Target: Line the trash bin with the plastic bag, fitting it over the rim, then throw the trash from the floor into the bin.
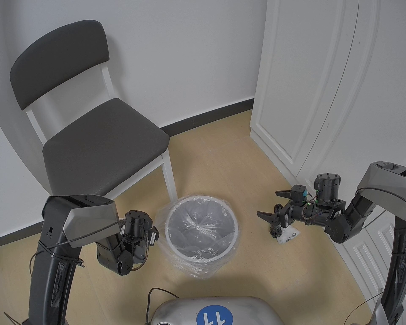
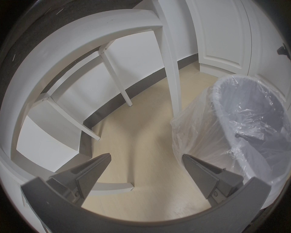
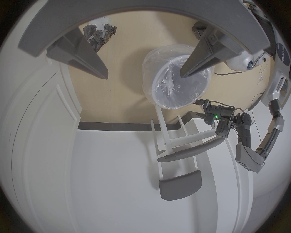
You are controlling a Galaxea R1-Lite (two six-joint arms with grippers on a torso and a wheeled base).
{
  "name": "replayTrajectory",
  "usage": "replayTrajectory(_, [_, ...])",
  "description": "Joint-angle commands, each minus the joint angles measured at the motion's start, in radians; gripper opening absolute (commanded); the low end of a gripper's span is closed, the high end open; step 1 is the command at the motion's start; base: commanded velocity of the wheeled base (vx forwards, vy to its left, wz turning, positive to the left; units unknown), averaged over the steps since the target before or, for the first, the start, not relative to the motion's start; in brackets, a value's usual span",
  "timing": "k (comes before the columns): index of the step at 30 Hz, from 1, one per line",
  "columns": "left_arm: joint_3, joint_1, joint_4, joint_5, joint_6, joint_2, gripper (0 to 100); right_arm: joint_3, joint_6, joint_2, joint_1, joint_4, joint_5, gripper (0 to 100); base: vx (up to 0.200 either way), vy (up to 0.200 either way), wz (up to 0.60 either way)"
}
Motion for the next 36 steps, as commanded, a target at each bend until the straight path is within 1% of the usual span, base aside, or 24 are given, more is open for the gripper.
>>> replayTrajectory(1, [0.024,0.0,-0.002,0.0,-0.017,-0.022,100,-0.008,0.007,0.002,0.007,-0.001,0.002,100,0.0,0.0,0.0])
replayTrajectory(4, [0.045,0.0,0.0,0.0,-0.025,-0.05,100,-0.011,0.016,-0.003,0.008,-0.001,0.004,100,0.0,0.0,0.0])
replayTrajectory(9, [0.09,-0.01,-0.01,0.0,-0.045,-0.128,100,-0.011,0.087,-0.021,0.037,-0.001,0.002,100,0.0,0.0,0.0])
replayTrajectory(11, [0.097,-0.019,-0.01,0.0,-0.046,-0.15,100,-0.011,0.096,-0.024,0.042,0.001,0.001,100,0.0,0.0,0.0])
replayTrajectory(14, [0.108,-0.034,-0.01,0.0,-0.046,-0.174,100,-0.011,0.096,-0.023,0.045,0.001,-0.016,100,0.0,0.0,0.0])
replayTrajectory(16, [0.122,-0.06,-0.005,0.0,-0.045,-0.196,100,-0.012,0.096,-0.023,0.046,0.001,-0.035,100,0.0,0.0,0.0])
replayTrajectory(17, [0.122,-0.06,-0.005,0.0,-0.045,-0.196,100,-0.012,0.096,-0.023,0.046,0.001,-0.035,100,0.0,0.0,0.0])
replayTrajectory(22, [0.117,-0.121,0.003,0.002,-0.043,-0.202,100,-0.011,0.096,-0.024,0.054,0.002,-0.036,100,0.0,0.0,0.0])
replayTrajectory(25, [0.108,-0.166,0.021,0.002,-0.039,-0.191,100,-0.009,0.096,-0.023,0.057,0.002,-0.038,100,0.0,0.0,0.0])
replayTrajectory(28, [0.073,-0.192,0.059,0.0,-0.037,-0.164,100,-0.008,0.096,-0.023,0.059,0.002,-0.041,100,0.0,0.0,0.0])
replayTrajectory(34, [-0.009,-0.201,0.139,0.004,-0.036,-0.113,100,-0.005,0.096,-0.021,0.059,0.002,-0.049,100,0.0,0.0,0.0])
replayTrajectory(36, [-0.042,-0.203,0.21,0.014,-0.036,-0.107,100,-0.008,0.096,-0.02,0.059,0.002,-0.049,100,0.0,0.0,0.0])
